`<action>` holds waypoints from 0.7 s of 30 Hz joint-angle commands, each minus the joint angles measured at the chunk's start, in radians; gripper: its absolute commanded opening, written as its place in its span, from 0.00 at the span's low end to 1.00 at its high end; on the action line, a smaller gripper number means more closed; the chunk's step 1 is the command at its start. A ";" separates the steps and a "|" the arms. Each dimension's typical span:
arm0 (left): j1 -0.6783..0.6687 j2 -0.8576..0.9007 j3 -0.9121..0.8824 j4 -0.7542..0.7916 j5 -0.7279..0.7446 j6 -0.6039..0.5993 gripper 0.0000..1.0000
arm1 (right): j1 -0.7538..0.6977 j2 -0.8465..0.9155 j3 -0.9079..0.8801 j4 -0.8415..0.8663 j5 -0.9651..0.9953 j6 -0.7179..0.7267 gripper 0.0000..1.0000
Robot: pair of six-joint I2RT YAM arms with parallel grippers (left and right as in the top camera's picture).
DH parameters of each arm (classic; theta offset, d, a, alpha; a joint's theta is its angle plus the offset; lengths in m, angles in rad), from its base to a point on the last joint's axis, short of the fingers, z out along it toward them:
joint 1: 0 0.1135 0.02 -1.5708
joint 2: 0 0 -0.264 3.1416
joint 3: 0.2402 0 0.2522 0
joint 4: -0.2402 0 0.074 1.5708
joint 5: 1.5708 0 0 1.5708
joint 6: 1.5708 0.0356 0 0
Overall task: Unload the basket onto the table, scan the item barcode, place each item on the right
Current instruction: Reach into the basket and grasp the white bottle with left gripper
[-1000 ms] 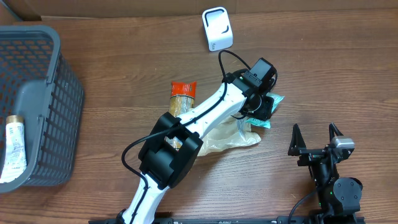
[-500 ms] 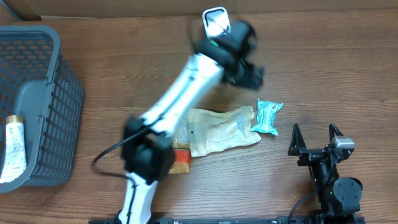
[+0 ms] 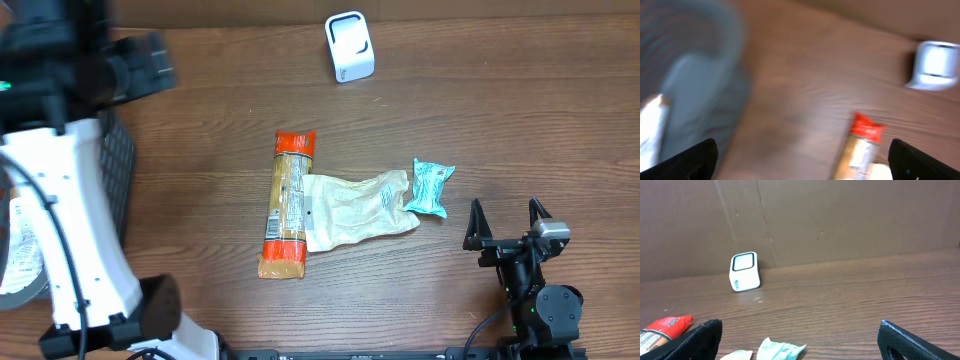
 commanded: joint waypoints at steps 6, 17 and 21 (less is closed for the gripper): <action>0.407 0.025 -0.106 0.011 -0.023 -0.046 1.00 | 0.006 -0.009 -0.010 0.005 0.009 -0.004 1.00; 0.537 0.027 -0.504 0.352 0.067 0.056 1.00 | 0.006 -0.009 -0.010 0.005 0.009 -0.004 1.00; 0.537 0.027 -0.630 0.479 0.059 0.154 1.00 | 0.006 -0.009 -0.010 0.005 0.009 -0.004 1.00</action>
